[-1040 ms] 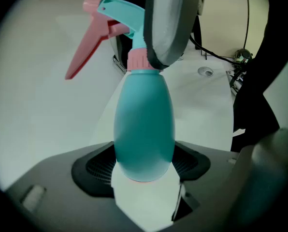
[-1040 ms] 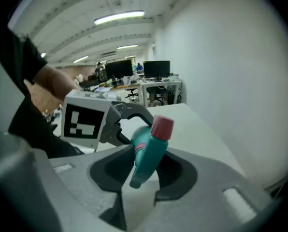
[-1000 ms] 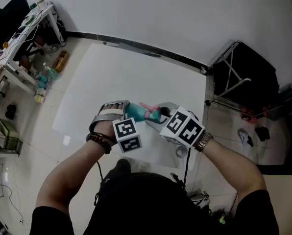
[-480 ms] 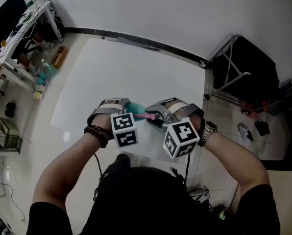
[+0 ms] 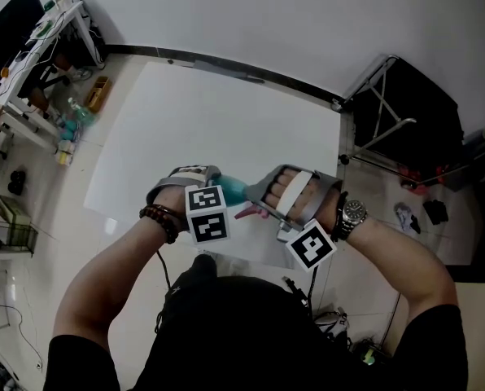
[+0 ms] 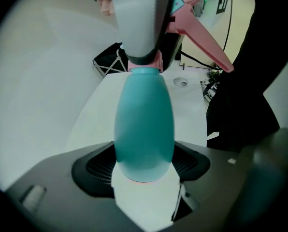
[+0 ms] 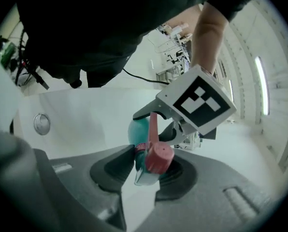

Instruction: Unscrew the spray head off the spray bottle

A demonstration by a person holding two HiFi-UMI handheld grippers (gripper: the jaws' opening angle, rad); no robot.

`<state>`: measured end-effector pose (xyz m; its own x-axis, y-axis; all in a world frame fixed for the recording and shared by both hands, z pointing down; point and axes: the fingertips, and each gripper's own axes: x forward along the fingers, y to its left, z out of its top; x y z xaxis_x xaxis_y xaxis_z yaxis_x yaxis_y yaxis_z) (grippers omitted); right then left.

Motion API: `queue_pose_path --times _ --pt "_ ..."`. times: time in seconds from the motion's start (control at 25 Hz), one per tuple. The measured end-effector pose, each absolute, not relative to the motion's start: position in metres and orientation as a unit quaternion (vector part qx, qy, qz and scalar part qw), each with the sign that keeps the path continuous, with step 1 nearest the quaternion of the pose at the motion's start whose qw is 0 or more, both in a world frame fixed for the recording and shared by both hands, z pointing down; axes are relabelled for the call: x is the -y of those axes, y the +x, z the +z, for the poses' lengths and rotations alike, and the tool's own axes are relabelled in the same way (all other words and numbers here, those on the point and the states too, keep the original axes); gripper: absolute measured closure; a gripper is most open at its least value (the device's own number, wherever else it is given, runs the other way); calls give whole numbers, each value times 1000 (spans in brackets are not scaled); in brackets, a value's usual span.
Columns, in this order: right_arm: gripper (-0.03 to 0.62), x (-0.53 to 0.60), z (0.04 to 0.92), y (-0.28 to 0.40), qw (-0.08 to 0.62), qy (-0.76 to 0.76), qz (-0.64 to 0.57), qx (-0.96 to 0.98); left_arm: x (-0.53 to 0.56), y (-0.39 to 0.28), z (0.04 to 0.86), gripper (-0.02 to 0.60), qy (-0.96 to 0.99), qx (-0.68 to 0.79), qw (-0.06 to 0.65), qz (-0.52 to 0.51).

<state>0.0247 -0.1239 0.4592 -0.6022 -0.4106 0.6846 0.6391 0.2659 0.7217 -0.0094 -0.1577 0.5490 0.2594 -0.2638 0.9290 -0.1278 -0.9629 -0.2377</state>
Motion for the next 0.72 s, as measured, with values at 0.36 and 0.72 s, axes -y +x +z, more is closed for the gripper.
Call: queue_pose_path --times 0.36,0.72 --pt "479 118 463 36 413 -120 -669 605 144 -3 550 204 -803 -87 23 -589" --pt "479 110 468 43 391 -149 -706 571 128 0 553 204 -801 -40 -8 -597"
